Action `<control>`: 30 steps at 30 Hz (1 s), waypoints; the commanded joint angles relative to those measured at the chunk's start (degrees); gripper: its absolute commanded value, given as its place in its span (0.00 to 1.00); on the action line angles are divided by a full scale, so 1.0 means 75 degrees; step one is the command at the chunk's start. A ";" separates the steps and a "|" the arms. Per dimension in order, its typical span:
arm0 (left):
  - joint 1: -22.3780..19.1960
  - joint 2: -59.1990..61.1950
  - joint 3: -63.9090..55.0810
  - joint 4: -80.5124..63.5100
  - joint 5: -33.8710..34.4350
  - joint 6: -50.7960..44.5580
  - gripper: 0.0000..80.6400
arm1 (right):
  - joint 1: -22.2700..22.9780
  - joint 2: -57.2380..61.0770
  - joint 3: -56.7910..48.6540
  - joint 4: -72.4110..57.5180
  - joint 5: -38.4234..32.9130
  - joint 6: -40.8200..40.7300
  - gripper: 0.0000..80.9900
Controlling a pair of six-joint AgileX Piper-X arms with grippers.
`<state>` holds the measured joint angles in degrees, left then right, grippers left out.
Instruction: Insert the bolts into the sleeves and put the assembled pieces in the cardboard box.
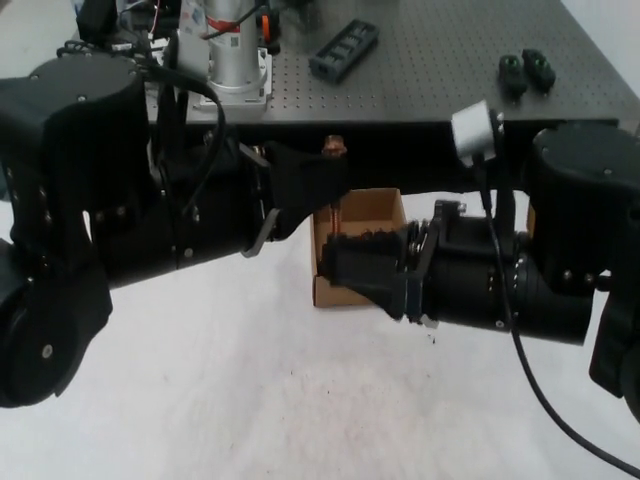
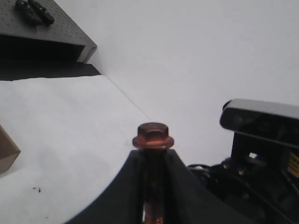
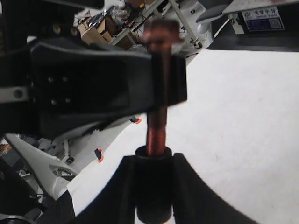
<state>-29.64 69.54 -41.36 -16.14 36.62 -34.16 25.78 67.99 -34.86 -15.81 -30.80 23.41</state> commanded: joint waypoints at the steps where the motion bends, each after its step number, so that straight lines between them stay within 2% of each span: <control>1: -0.0025 -0.0100 -0.0011 -0.0038 0.0000 0.0143 0.01 | -0.0013 -0.0117 -0.0099 -0.0343 -0.0164 0.0052 0.02; 5: -0.0025 -0.0100 -0.0011 -0.0038 0.0039 0.0161 0.01 | -0.0013 -0.0117 -0.0099 -0.0343 -0.0317 0.0052 0.02; 9: -0.0025 -0.0100 -0.0011 -0.0038 0.0527 0.0346 0.01 | -0.0013 -0.0117 -0.0099 -0.0401 0.0147 0.0052 0.02; 11: -0.0025 -0.0100 -0.0011 -0.0038 0.0757 0.0456 0.13 | -0.0013 -0.0117 -0.0099 -0.0401 0.0297 0.0052 0.02; 14: -0.0025 -0.0100 -0.0011 -0.0038 0.0475 0.0437 0.53 | -0.0123 -0.0117 -0.0099 -0.0362 0.0823 -0.0099 0.02; 15: -0.0025 -0.0100 -0.0011 -0.0024 0.0237 0.0379 0.61 | -0.0247 -0.0117 -0.0099 -0.0338 0.1143 -0.0154 0.02; 16: -0.0025 -0.0100 -0.0011 -0.0009 0.0012 0.0290 0.64 | -0.0413 -0.0117 -0.0099 -0.0339 0.1450 -0.0273 0.02; 19: -0.0005 -0.0100 -0.0011 0.0418 -0.0381 0.0394 0.53 | -0.1000 0.0244 -0.0421 -0.0158 0.2170 -0.0756 0.02; 20: 0.0002 -0.0100 -0.0011 0.0714 -0.0510 0.0494 0.46 | -0.1164 0.0515 -0.0606 -0.0025 0.2277 -0.0917 0.02; 22: -0.0002 -0.0100 -0.0011 0.1405 -0.0798 0.0795 0.28 | -0.1379 0.1255 -0.1257 0.0534 0.2434 -0.1260 0.02; 24: -0.0002 -0.0171 0.0034 0.2152 -0.1222 0.1323 0.03 | -0.1488 0.2041 -0.2062 0.1168 0.2506 -0.1668 0.02; 25: -0.0002 -0.0248 0.0117 0.2359 -0.1389 0.1527 0.00 | -0.1516 0.2504 -0.2479 0.1486 0.2592 -0.1877 0.02; 30: -0.0002 -0.1082 0.0915 0.2953 -0.2474 0.1646 0.01 | -0.1521 0.4518 -0.4242 0.2593 0.3221 -0.2224 0.02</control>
<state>-29.64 64.55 -36.45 4.32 23.68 -23.17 14.75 87.94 -54.05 -4.61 -10.96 10.23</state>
